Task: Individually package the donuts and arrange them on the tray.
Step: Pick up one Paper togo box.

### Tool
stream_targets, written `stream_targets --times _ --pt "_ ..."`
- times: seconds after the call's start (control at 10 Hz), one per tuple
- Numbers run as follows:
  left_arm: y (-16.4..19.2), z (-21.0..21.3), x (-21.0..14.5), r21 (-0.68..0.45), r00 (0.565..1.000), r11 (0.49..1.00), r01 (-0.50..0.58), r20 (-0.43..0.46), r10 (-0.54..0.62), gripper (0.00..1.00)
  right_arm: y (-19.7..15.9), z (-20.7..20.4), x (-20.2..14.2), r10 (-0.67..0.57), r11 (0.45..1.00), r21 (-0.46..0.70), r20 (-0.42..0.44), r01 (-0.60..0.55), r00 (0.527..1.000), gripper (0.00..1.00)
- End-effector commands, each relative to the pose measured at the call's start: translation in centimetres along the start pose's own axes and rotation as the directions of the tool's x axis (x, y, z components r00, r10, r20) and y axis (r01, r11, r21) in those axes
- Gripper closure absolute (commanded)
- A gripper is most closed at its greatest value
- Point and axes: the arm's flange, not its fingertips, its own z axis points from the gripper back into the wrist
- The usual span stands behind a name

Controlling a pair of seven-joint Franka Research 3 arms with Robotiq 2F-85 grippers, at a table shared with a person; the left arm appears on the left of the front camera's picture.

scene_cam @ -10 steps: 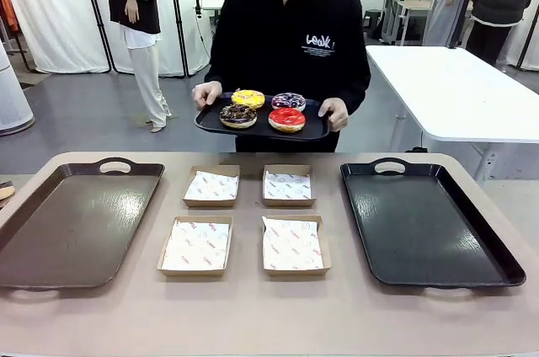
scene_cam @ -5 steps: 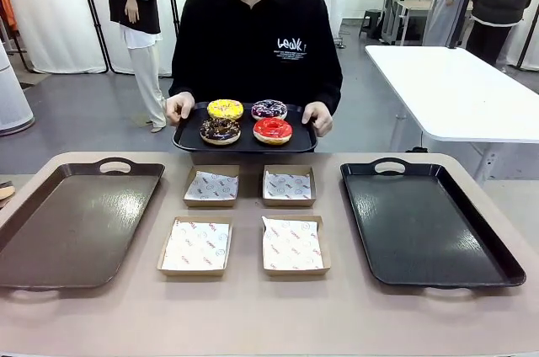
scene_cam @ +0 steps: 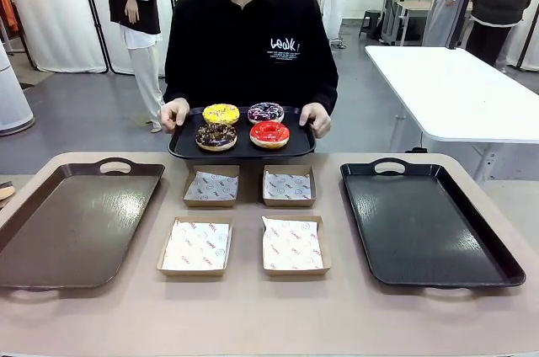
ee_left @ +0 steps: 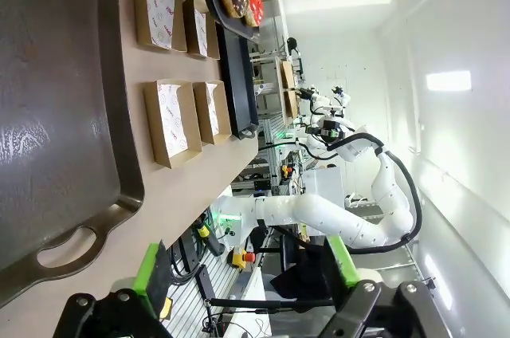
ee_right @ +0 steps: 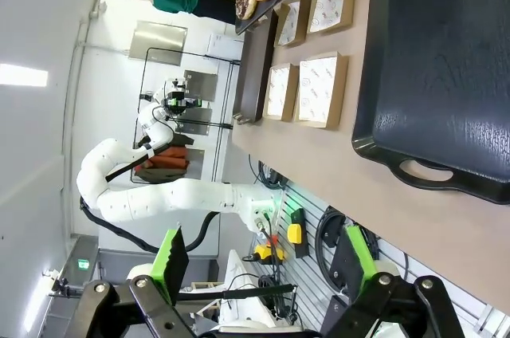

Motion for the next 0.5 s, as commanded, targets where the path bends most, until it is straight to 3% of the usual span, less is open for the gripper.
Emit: stream_targets --times 0.0,0.4 --pt "-0.01 -0.05 -0.14 -0.013 1.0 1.0 0.001 0.011 -0.001 0.0 -0.16 -0.09 0.1 0.007 1.0 0.013 0.01 -0.007 1.0 0.0" --pt "-0.01 -0.05 -0.14 -0.013 1.0 1.0 0.001 0.011 -0.001 0.0 -0.16 -0.09 0.1 0.007 1.0 0.013 0.01 -0.007 1.0 0.0"
